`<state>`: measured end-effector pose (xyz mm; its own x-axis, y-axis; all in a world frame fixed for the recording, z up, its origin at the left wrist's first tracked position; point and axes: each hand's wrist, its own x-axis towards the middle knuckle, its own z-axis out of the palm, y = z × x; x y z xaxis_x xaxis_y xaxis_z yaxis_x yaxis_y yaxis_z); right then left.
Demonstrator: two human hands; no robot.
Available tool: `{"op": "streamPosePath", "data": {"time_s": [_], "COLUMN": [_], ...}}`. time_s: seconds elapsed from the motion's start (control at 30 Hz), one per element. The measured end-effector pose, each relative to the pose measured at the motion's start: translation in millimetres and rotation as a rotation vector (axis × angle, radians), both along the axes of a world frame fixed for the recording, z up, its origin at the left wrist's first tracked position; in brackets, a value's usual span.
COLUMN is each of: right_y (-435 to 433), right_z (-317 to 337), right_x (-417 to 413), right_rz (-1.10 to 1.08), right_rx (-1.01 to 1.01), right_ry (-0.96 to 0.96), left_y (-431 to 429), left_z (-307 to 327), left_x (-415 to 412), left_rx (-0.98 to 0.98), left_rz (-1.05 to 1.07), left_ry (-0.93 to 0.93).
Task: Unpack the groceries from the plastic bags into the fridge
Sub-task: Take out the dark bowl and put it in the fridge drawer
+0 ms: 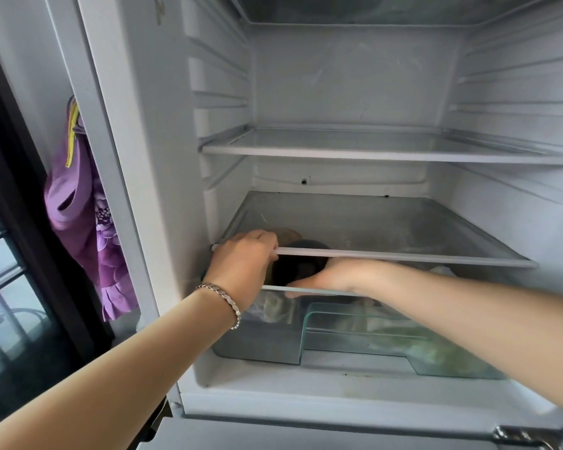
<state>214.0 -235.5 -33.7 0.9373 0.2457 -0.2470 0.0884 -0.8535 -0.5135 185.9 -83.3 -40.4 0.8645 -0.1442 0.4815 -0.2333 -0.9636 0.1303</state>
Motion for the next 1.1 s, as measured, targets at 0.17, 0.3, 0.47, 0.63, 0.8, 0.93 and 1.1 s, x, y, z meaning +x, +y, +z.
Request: {"op": "streamPosePath", "data": {"time_s": [0.17,0.3,0.47,0.63,0.8,0.93,1.1], "right_y": [-0.2,-5.3,-9.5,-8.5,-15.8,-13.4,-17.4], "right_z": [0.5,-2.5,1.5,15.8,18.0,7.2,-9.3], "right_x": [-0.9,-5.5,-6.2,-14.7,-24.8,-30.1,-36.1], "right_rz": [0.015,0.068,0.136,0.145,0.182,0.242,0.303], "right_rx": [-0.005,-0.082,-0.098,-0.079,-0.146,-0.167,-0.207], "right_ry": [0.013,-0.009,0.068,0.141,0.184,0.174,0.163], "left_y": [2.0,5.7,-13.1,-22.1,-25.6,-23.0,-17.3], "left_z": [-0.2,-14.6,-16.2,-18.3,-27.5,-31.8,-35.3], "left_x": [-2.1,-13.6,-39.6,-33.0,-43.4,-61.4,-82.0], "left_rx": [0.017,0.042,0.14,-0.14,-0.197,-0.225,-0.168], "left_rz": [0.013,-0.095,-0.151,0.027,-0.001,-0.064,-0.127], "left_ry": [-0.065,-0.349,-0.009,-0.004,-0.186,-0.2,-0.306]}}
